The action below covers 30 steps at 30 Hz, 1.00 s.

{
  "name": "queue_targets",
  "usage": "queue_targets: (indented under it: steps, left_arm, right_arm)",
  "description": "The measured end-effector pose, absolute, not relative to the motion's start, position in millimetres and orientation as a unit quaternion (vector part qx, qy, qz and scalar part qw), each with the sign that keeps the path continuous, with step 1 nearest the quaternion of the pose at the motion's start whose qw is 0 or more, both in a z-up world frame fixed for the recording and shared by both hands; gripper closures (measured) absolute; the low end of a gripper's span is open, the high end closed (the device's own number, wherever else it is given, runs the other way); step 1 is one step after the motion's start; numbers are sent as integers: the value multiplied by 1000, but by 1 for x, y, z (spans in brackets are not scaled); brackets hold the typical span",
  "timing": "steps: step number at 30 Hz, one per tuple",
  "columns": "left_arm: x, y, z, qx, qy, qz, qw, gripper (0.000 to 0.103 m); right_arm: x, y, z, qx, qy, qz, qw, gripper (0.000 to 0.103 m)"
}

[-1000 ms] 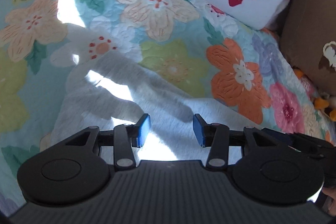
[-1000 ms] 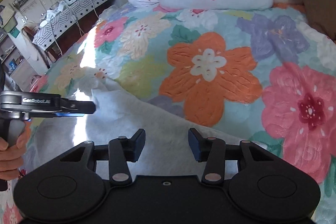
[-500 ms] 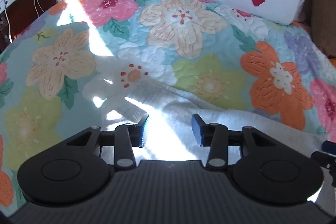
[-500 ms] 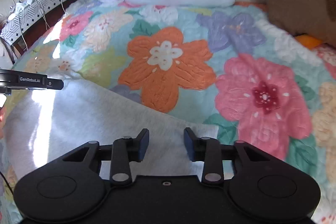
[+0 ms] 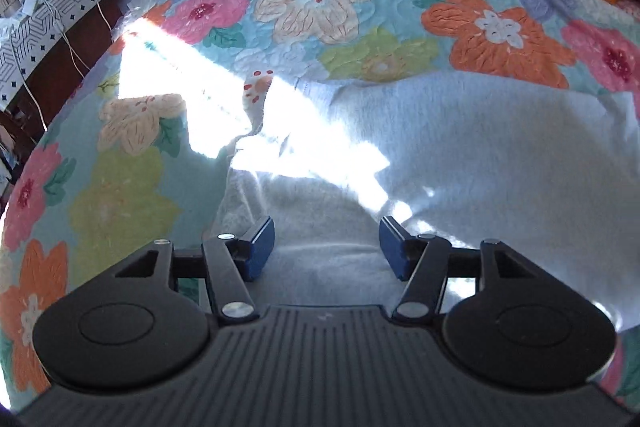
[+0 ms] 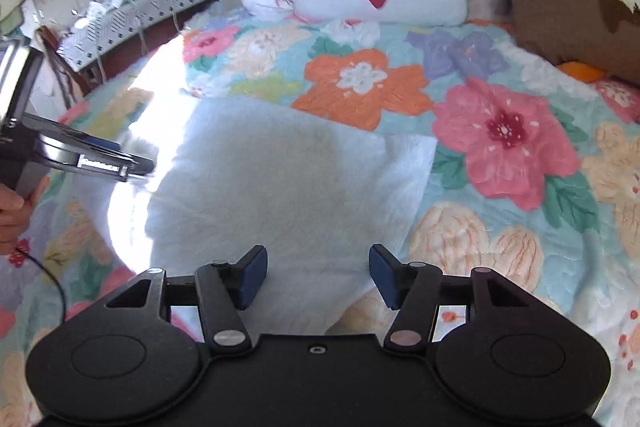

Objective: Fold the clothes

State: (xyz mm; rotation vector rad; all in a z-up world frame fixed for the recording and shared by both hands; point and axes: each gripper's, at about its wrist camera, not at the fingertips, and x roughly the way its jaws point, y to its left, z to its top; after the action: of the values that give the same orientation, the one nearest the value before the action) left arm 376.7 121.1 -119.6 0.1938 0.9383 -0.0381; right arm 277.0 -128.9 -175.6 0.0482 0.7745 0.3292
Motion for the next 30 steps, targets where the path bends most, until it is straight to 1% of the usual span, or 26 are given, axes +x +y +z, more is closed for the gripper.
queue_targets:
  steps: [1, 3, 6, 10, 15, 17, 22, 28, 30]
  left_arm:
    - [374, 122, -116, 78, 453, -24, 888, 40]
    - [370, 122, -114, 60, 460, -27, 886, 37]
    - [366, 117, -115, 58, 467, -26, 882, 36]
    - [360, 107, -119, 83, 467, -26, 880, 35]
    - [358, 106, -120, 92, 468, -27, 879, 34]
    - [359, 107, -120, 91, 469, -30, 878, 34]
    - [357, 122, -122, 80, 466, -33, 881, 33]
    - [353, 150, -128, 51, 458, -36, 887, 33]
    - [352, 158, -126, 36, 456, -39, 888, 33]
  right_arm:
    - [273, -125, -171, 16, 372, 178, 911, 41]
    - [266, -115, -164, -2, 368, 204, 907, 40]
    - [255, -97, -159, -29, 364, 234, 901, 35]
    - [248, -71, -166, -96, 360, 248, 894, 34]
    - [242, -61, -181, -186, 345, 205, 897, 34]
    - [240, -60, -188, -233, 338, 184, 893, 36]
    - [243, -70, -189, -227, 350, 168, 893, 40]
    - [239, -62, -191, -282, 361, 157, 875, 41]
    - [233, -59, -185, -295, 351, 161, 874, 41]
